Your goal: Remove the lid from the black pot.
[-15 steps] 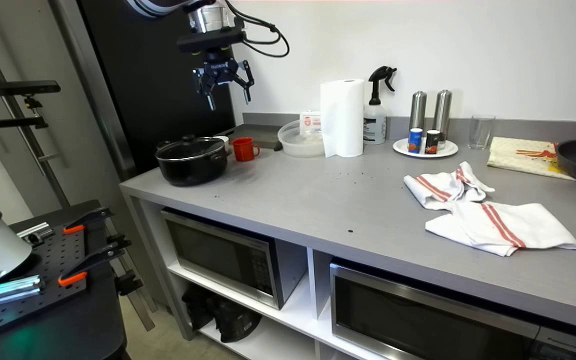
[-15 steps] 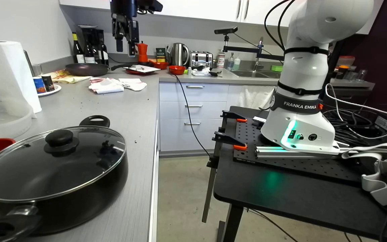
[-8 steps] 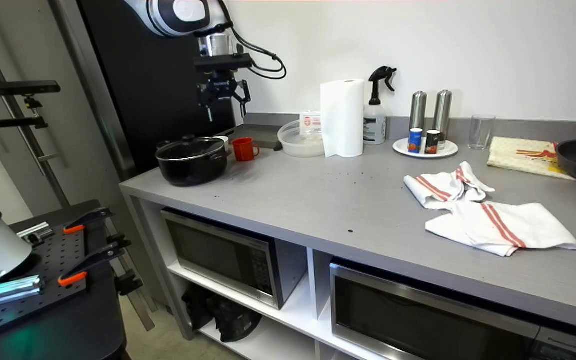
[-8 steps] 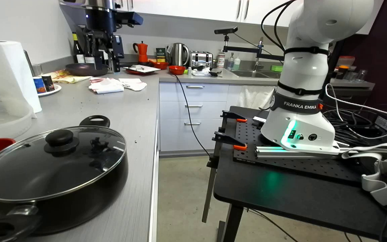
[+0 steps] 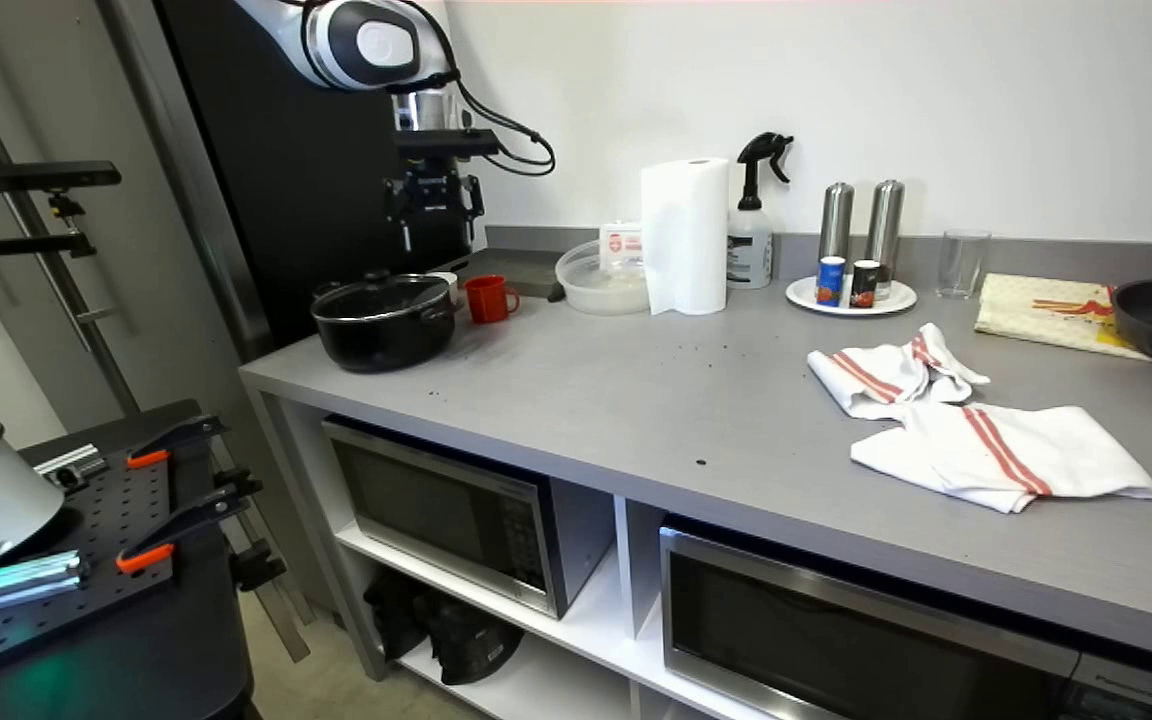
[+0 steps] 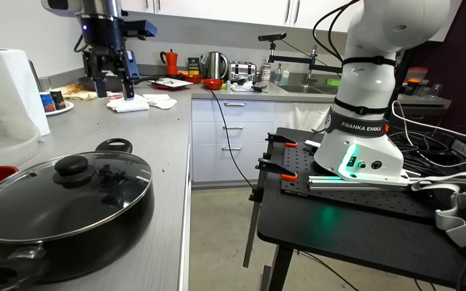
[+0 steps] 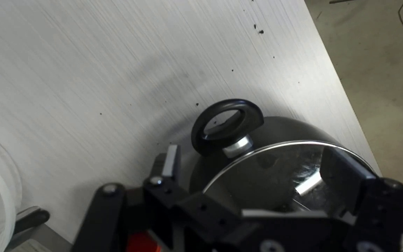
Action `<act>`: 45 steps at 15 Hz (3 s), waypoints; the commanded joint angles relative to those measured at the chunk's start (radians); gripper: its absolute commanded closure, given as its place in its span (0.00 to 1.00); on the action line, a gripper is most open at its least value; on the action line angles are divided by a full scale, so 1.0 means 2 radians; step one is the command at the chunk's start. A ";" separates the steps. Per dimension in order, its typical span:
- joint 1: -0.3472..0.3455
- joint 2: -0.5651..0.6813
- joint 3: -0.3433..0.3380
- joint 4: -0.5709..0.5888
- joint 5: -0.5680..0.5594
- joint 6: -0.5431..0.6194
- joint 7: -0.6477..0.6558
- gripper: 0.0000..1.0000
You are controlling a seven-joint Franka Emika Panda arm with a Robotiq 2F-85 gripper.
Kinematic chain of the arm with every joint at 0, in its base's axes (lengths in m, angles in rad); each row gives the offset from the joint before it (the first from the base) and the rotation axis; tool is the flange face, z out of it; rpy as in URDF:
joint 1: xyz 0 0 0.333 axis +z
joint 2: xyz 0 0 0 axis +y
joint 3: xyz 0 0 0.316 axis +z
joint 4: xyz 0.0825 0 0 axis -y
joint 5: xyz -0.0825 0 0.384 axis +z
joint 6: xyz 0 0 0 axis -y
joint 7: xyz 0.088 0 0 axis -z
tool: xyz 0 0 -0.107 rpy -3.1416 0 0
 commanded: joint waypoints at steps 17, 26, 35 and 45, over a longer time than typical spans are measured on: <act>0.058 0.073 0.061 0.036 -0.013 0.007 -0.024 0.00; 0.079 0.092 0.074 0.039 -0.020 0.021 -0.031 0.00; 0.085 0.112 0.076 0.050 -0.024 0.027 -0.037 0.30; 0.083 0.106 0.076 0.055 -0.031 0.028 -0.042 0.75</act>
